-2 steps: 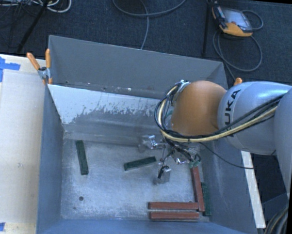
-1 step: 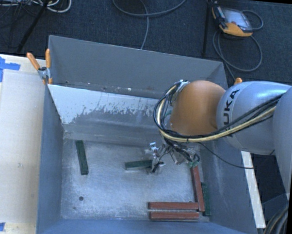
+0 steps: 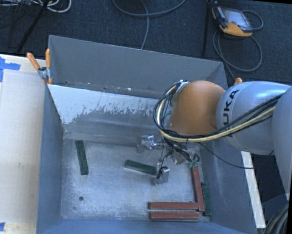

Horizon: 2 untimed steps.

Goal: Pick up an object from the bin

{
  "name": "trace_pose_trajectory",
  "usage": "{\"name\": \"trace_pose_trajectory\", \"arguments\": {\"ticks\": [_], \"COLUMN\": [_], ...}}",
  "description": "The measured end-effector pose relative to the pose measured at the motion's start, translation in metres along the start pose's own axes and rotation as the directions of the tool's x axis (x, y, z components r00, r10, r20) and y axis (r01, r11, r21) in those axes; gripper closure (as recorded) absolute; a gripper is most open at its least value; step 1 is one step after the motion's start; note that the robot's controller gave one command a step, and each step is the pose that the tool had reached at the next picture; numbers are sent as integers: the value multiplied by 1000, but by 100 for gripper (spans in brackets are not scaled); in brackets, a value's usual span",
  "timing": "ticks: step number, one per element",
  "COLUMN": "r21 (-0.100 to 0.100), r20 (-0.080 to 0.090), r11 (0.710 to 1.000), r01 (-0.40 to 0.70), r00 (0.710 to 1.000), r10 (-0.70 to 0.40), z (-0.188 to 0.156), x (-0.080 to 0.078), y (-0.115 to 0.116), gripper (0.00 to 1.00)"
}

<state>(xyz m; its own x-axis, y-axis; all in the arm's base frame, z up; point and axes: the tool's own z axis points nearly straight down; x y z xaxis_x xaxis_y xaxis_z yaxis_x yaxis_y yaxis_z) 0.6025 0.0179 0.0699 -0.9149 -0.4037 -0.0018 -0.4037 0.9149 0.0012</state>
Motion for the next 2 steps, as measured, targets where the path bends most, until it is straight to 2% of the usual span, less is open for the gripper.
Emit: {"name": "trace_pose_trajectory", "arguments": {"ticks": [1, 2], "r21": [0, 6], "r20": [1, 7], "r11": [1000, 993], "r01": [-1, 122], "r00": [1000, 993], "r10": [1, -122], "z": [-1, -112], "x": [0, -2], "y": [0, -21], "gripper": [100, 100]}}
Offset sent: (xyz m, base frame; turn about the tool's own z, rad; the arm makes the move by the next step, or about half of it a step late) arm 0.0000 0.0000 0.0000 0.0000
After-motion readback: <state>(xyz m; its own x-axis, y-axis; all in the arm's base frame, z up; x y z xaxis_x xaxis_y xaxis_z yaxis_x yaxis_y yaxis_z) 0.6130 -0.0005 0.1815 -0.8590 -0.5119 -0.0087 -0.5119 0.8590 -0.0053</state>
